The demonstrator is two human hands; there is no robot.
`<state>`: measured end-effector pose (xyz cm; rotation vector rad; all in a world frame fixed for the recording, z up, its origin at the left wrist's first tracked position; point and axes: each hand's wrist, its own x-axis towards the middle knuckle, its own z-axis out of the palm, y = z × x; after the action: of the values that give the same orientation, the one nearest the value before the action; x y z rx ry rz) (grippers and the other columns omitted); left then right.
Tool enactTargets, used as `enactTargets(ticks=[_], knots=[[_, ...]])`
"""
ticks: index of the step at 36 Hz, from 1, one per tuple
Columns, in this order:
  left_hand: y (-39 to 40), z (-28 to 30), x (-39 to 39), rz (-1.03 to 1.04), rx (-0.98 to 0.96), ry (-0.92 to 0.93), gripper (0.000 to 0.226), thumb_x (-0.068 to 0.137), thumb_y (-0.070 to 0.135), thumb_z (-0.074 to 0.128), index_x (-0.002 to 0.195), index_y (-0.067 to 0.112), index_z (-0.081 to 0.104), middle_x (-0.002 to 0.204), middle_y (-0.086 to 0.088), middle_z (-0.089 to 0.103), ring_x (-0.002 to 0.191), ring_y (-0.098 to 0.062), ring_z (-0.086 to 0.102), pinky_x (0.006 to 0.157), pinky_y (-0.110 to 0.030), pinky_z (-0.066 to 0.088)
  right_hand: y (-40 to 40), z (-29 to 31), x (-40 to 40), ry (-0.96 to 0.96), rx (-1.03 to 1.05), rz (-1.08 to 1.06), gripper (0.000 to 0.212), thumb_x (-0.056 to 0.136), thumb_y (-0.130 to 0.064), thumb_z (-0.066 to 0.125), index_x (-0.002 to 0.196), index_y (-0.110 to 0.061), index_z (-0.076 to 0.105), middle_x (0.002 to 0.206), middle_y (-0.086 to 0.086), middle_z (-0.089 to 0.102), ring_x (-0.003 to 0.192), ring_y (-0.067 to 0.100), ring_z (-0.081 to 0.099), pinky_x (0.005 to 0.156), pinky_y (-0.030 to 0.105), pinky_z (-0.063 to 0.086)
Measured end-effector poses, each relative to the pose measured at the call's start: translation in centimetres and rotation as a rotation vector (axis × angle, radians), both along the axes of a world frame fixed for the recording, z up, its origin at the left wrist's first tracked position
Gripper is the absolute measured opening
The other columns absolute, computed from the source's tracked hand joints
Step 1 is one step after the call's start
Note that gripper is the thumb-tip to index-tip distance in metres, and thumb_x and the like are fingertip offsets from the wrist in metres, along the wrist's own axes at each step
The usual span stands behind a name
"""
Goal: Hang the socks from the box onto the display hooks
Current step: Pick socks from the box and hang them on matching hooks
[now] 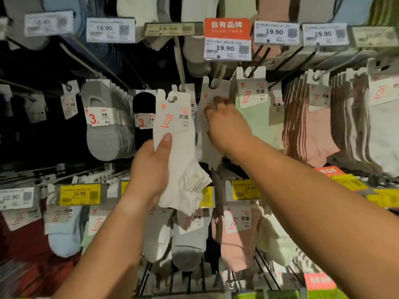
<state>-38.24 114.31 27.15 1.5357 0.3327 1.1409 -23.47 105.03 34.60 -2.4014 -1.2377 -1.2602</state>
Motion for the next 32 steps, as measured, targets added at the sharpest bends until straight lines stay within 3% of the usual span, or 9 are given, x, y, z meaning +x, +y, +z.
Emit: enactTargets(ticks=[5, 8, 12, 15, 17, 19, 21, 27, 32], knots=[[0.0, 0.1, 0.3, -0.007, 0.016, 0.006, 0.034, 0.102, 0.044, 0.051, 0.12, 0.02, 0.068, 0.11, 0.008, 0.075, 0.101, -0.012, 0.072, 0.086, -0.032, 0.056, 1.1, 0.7, 0.4, -0.021, -0.095, -0.084, 0.049, 0.093, -0.008, 0.043, 0.142, -0.003, 0.044, 0.15, 0.026, 0.03, 0.138, 0.044, 0.031, 0.107, 0.047, 0.04], [0.1, 0.2, 0.4, 0.014, 0.024, 0.009, 0.034, 0.102, 0.045, 0.052, 0.119, 0.02, 0.068, 0.111, 0.007, 0.075, 0.101, -0.013, 0.072, 0.092, -0.039, 0.056, 1.6, 1.0, 0.5, 0.003, -0.109, -0.087, 0.049, 0.095, -0.008, 0.043, 0.144, -0.003, 0.042, 0.157, 0.026, 0.02, 0.141, 0.044, 0.027, 0.109, 0.049, 0.038], [0.0, 0.3, 0.5, 0.012, 0.009, 0.013, 0.033, 0.101, 0.046, 0.054, 0.116, 0.02, 0.068, 0.11, 0.004, 0.075, 0.101, -0.017, 0.072, 0.096, -0.047, 0.056, 1.2, 1.1, -0.2, 0.104, -0.128, -0.016, 0.05, 0.091, -0.001, 0.048, 0.14, -0.003, 0.046, 0.15, 0.022, 0.033, 0.133, 0.039, 0.041, 0.102, 0.046, 0.045], [0.0, 0.5, 0.6, -0.032, -0.035, -0.004, 0.031, 0.102, 0.041, 0.055, 0.117, 0.017, 0.068, 0.109, 0.004, 0.076, 0.099, -0.015, 0.073, 0.091, -0.04, 0.058, -0.3, 0.7, -1.6, 0.321, 0.223, 0.242, 0.032, 0.093, -0.006, 0.05, 0.124, -0.009, 0.058, 0.126, 0.014, 0.057, 0.111, 0.032, 0.058, 0.085, 0.036, 0.049], [-0.1, 0.6, 0.6, -0.086, -0.081, -0.02, 0.031, 0.102, 0.036, 0.056, 0.121, 0.015, 0.066, 0.109, 0.002, 0.076, 0.097, -0.014, 0.074, 0.082, -0.033, 0.06, -1.1, -0.9, -3.4, 0.639, 0.533, 0.479, 0.015, 0.099, -0.028, 0.051, 0.1, -0.016, 0.06, 0.101, 0.003, 0.065, 0.092, 0.025, 0.063, 0.077, 0.036, 0.051], [-0.4, 0.8, 0.7, -0.145, -0.141, -0.043, 0.03, 0.102, 0.032, 0.058, 0.123, 0.012, 0.063, 0.109, -0.003, 0.076, 0.097, -0.018, 0.075, 0.08, -0.035, 0.061, -1.5, -2.9, -5.2, 0.958, 0.622, 0.608, 0.033, 0.092, -0.052, 0.059, 0.091, -0.019, 0.057, 0.086, -0.002, 0.065, 0.079, 0.02, 0.064, 0.068, 0.037, 0.053], [-0.7, 1.1, 0.8, -0.185, -0.138, -0.031, 0.032, 0.101, 0.031, 0.059, 0.125, 0.011, 0.062, 0.109, -0.006, 0.076, 0.096, -0.023, 0.075, 0.083, -0.043, 0.061, -1.3, -4.6, -6.1, 1.147, 0.654, 0.675, 0.041, 0.083, -0.055, 0.071, 0.094, -0.019, 0.055, 0.087, -0.003, 0.066, 0.079, 0.017, 0.067, 0.067, 0.038, 0.057], [-0.4, 1.7, 1.0, -0.203, -0.194, 0.032, 0.061, 0.084, 0.067, 0.058, 0.121, 0.02, 0.064, 0.113, -0.007, 0.075, 0.103, -0.028, 0.073, 0.094, -0.053, 0.056, -1.2, -5.6, -4.7, 1.257, 0.825, 0.751, 0.035, 0.079, -0.032, 0.08, 0.093, -0.007, 0.06, 0.098, 0.021, 0.071, 0.089, 0.035, 0.071, 0.08, 0.054, 0.059], [-0.1, 1.6, 1.6, -0.107, -0.124, -0.011, 0.023, 0.104, 0.026, 0.055, 0.124, 0.016, 0.062, 0.112, -0.003, 0.075, 0.102, -0.021, 0.072, 0.089, -0.042, 0.059, -2.5, -4.9, -4.2, 1.345, 0.924, 0.79, 0.022, 0.089, -0.021, 0.071, 0.084, -0.007, 0.055, 0.099, 0.021, 0.072, 0.09, 0.036, 0.071, 0.082, 0.056, 0.057]])
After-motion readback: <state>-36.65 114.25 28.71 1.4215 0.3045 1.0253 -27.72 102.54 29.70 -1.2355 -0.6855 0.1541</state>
